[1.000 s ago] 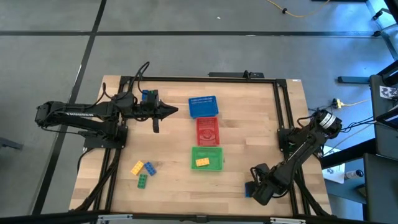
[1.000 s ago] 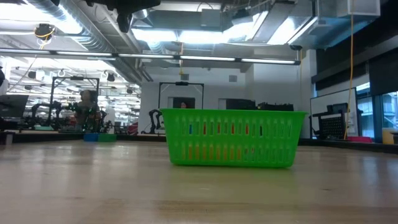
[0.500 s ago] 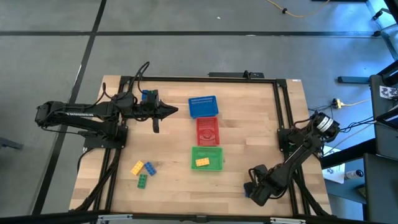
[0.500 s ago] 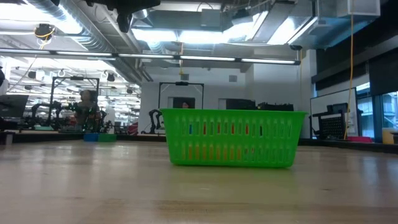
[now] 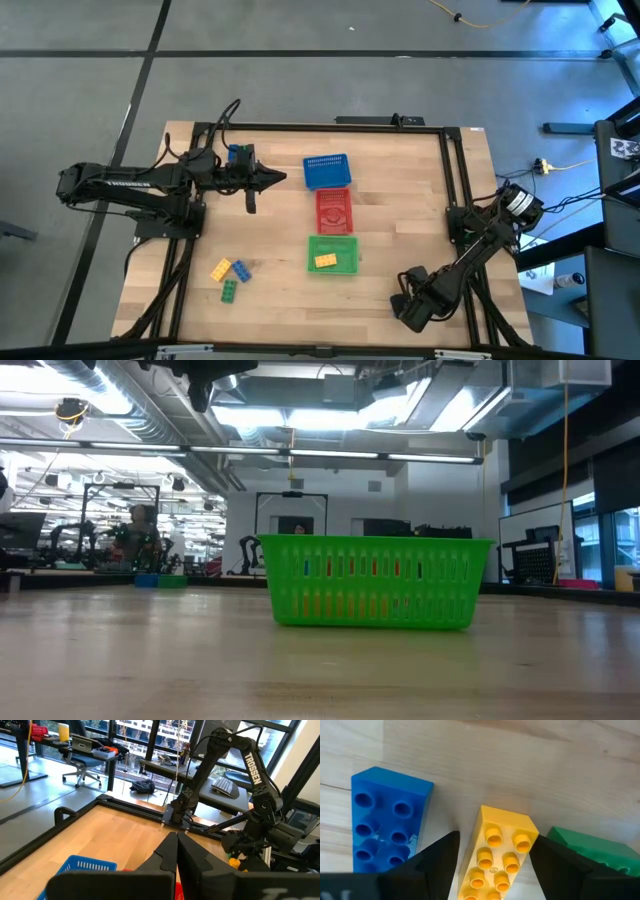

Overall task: Sort & place blocks by color
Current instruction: Put the right yellow game piece into the green basket

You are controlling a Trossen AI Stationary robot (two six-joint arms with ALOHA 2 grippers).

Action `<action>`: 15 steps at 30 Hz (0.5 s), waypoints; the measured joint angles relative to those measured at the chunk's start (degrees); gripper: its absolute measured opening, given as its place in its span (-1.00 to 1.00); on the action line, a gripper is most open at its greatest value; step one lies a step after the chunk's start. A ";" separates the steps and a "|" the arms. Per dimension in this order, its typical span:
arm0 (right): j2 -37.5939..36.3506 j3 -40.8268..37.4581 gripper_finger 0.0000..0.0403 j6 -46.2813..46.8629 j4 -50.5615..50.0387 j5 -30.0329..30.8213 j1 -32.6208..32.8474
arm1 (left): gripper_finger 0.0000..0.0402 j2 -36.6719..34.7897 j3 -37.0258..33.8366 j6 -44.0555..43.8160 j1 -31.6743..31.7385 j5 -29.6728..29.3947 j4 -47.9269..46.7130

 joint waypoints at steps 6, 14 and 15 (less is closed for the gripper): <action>0.04 0.00 0.10 -0.08 0.23 0.02 0.00 | -1.00 0.00 0.00 -0.01 0.04 -0.31 0.00; 0.05 0.02 -0.26 -0.08 0.58 0.26 -0.02 | -1.00 0.00 0.00 0.01 0.04 -0.37 0.00; -0.11 0.01 -0.28 -0.09 0.58 0.30 -0.02 | -1.00 0.00 0.00 -0.01 0.04 -0.38 0.00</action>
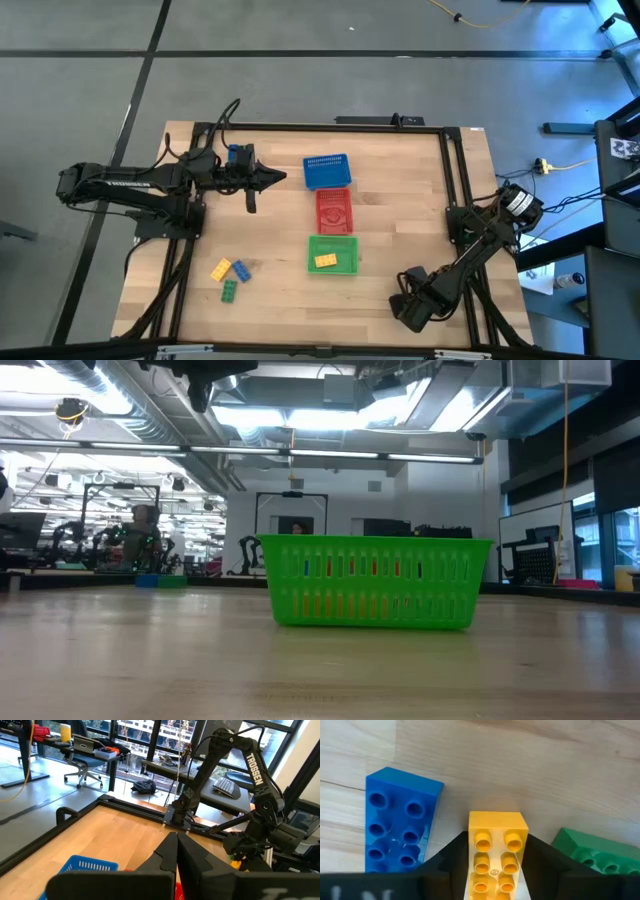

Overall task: Sort & place blocks by color
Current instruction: Put the right yellow game piece into the green basket

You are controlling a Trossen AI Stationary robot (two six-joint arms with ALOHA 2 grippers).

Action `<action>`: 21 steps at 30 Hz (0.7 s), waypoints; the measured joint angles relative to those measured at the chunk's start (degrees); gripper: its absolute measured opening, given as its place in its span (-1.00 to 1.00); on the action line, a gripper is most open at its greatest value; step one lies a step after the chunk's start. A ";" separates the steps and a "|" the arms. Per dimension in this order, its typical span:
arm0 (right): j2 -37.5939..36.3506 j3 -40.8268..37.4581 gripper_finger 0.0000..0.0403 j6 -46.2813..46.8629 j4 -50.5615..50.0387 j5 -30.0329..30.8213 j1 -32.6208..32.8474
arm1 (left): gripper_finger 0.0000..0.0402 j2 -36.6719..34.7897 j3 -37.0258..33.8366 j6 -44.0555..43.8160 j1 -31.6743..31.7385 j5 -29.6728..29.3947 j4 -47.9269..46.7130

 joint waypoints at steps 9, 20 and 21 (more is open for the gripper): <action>-8.34 -0.16 -0.28 -5.92 -4.66 2.18 0.07 | -1.00 0.00 0.00 0.02 0.57 -1.31 0.00; -30.44 -0.10 -0.28 -32.67 -9.48 29.76 -5.72 | -1.00 -0.02 0.00 0.02 1.44 -0.80 0.00; -31.54 -0.10 -0.28 -36.77 -9.06 30.53 -7.56 | -1.00 -0.02 0.00 0.02 1.44 -0.63 0.00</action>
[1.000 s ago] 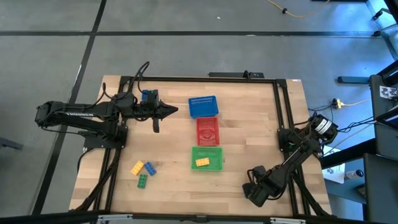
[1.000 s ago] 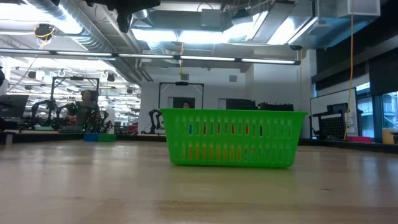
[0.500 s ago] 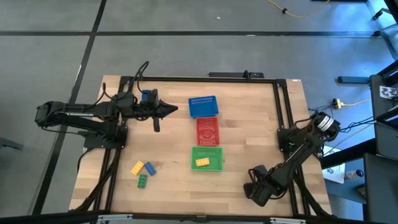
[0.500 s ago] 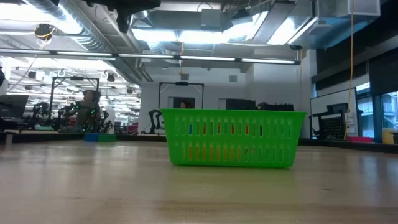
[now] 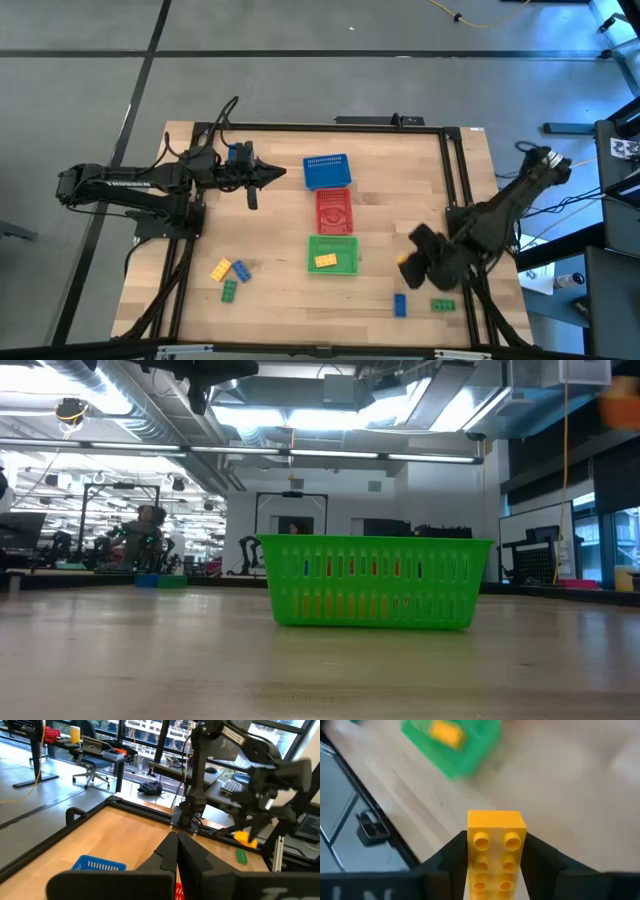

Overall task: Sort & place blocks by color
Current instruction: Put the right yellow game piece into the green basket

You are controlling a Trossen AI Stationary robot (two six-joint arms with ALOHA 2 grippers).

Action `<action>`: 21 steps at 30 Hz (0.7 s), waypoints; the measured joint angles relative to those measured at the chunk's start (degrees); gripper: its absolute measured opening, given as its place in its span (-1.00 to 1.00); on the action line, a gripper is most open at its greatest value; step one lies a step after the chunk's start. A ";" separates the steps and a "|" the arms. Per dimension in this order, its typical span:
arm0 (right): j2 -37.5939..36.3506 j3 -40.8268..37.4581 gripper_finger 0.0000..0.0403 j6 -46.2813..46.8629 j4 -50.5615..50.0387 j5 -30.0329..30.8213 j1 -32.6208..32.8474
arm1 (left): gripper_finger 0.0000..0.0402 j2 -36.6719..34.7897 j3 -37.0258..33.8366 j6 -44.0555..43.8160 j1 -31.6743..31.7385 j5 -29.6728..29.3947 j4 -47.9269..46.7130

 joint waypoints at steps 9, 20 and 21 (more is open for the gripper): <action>-0.03 0.00 -0.28 -46.21 24.40 -3.87 -21.56 | -1.00 0.00 0.00 -0.64 0.00 6.04 1.31; 0.47 0.02 -0.28 -74.25 56.59 -30.19 -47.12 | -1.00 0.02 0.02 -1.55 0.00 7.20 7.04; 0.44 0.02 -0.28 -74.46 58.19 -32.39 -48.47 | -1.00 0.02 0.02 -1.55 0.00 7.18 7.96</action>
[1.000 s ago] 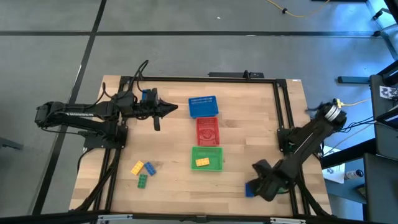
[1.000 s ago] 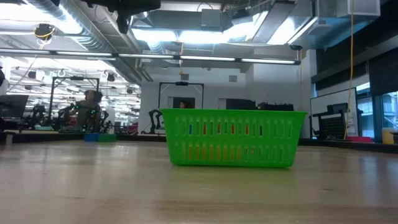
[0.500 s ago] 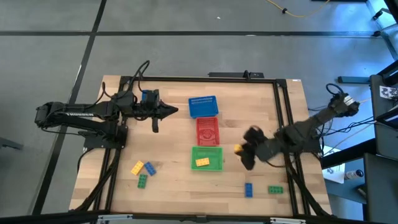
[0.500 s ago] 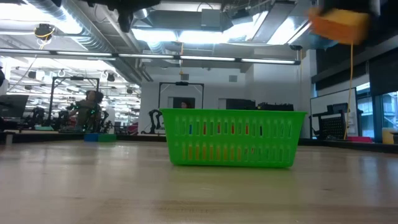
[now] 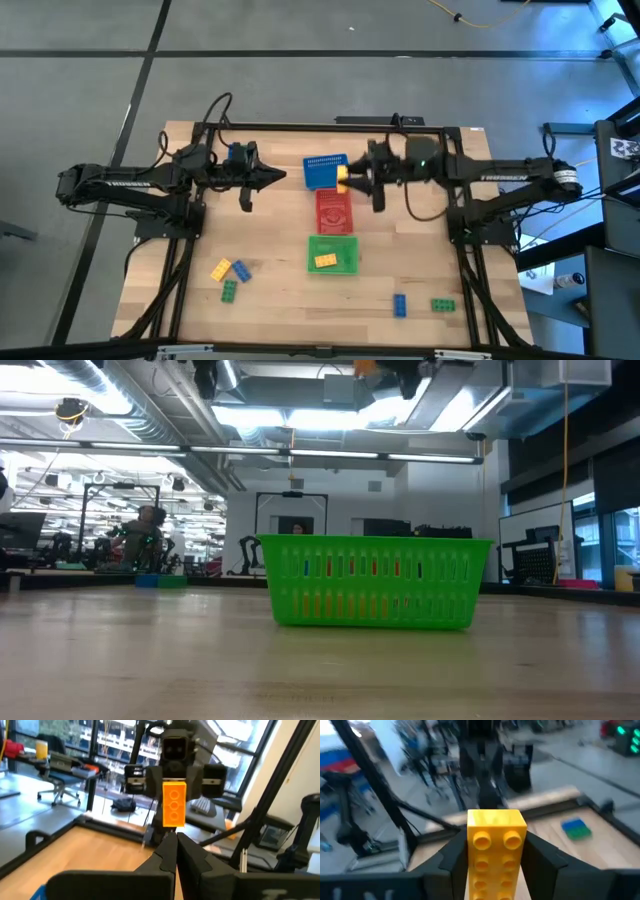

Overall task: Sort & place blocks by color
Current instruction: Put the right yellow game piece into the green basket

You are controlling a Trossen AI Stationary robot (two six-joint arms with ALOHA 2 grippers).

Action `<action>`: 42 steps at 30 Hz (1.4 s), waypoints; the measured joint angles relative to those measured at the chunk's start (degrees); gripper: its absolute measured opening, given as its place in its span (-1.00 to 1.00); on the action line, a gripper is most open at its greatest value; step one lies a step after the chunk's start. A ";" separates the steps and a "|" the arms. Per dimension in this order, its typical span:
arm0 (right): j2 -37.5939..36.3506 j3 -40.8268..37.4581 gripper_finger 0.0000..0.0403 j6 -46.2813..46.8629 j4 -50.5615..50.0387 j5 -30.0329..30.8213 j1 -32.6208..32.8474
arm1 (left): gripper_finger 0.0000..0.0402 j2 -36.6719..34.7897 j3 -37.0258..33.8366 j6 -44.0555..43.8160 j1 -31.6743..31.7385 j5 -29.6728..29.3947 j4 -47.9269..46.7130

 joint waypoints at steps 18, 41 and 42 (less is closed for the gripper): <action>0.00 0.00 -0.28 -1.21 1.40 -5.12 -3.12 | -1.00 -0.02 0.00 0.02 0.00 -0.35 2.97; 2.01 0.04 -0.28 2.10 -0.33 -3.93 -2.14 | -1.00 -0.02 0.00 0.02 -0.02 -0.02 2.90; 2.90 0.34 -0.28 2.98 -0.49 -3.86 -1.67 | -1.00 -0.02 0.00 0.02 -0.02 -0.02 2.90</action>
